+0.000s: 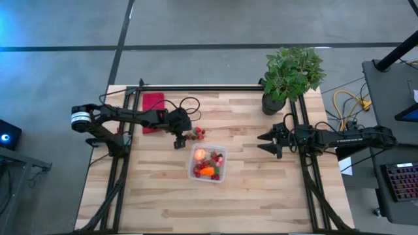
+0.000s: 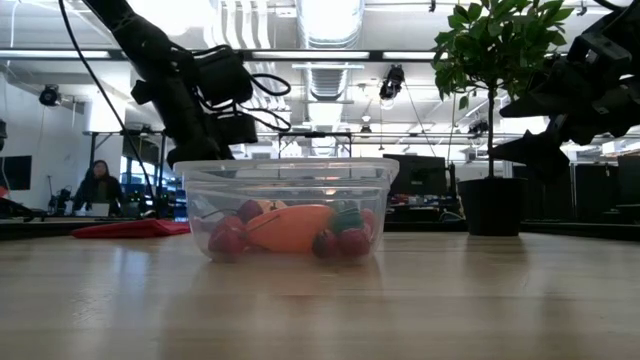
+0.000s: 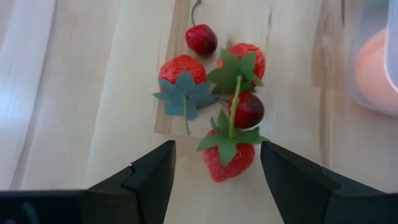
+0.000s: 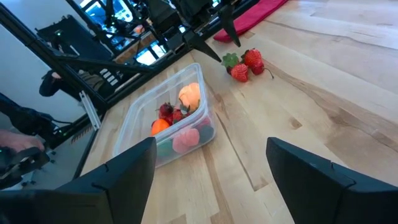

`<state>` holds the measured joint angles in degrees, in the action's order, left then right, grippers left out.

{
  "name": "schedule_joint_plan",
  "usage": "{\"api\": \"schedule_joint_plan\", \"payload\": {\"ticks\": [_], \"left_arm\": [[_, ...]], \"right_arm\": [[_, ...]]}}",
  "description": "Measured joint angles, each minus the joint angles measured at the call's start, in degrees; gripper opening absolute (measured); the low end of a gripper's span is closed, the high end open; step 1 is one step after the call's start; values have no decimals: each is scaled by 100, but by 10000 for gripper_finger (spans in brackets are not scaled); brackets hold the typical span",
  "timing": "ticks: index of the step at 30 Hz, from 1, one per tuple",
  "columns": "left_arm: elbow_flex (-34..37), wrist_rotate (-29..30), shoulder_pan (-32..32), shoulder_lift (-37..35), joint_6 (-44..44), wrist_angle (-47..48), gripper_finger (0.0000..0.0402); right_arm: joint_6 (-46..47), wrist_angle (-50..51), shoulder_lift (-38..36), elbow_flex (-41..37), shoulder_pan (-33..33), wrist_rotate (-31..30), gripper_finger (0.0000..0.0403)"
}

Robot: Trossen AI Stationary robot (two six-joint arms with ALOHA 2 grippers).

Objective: Pick and placing Produce into tupperware
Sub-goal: Put the red strawberry into the transparent bin

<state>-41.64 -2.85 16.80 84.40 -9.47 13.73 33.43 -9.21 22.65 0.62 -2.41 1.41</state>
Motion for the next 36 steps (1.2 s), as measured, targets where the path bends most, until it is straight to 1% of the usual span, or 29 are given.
{"api": "schedule_joint_plan", "payload": {"ticks": [5, 9, 14, 17, 19, 21, 25, 32, 36], "left_arm": [[1, 2, 13, 0, 0, -23, 221], [73, 0, 13, 0, 2, -312, 221], [102, 0, 34, 0, 4, -337, 221], [117, -11, 74, 171, 52, -347, 221], [129, -35, 76, 264, 289, -231, 221], [100, -139, 74, 396, 434, -318, 221], [93, -201, 72, 533, 470, -263, 221], [92, -202, 72, 414, 471, -177, 221], [89, -199, 72, 363, 474, 38, 218]], "right_arm": [[0, -2, 0, -1, 0, 0, 296], [0, -2, 0, -2, 2, 0, 291], [0, -2, 0, 0, 0, 0, 293], [0, -2, 0, 0, 0, 0, 295], [0, 0, 0, -2, 2, 0, 297], [0, -1, 0, 0, 1, 0, 296], [0, -2, 0, -1, 2, 0, 292], [0, -2, 0, -1, 2, 0, 293], [0, -2, 0, -2, 0, 0, 296]]}}
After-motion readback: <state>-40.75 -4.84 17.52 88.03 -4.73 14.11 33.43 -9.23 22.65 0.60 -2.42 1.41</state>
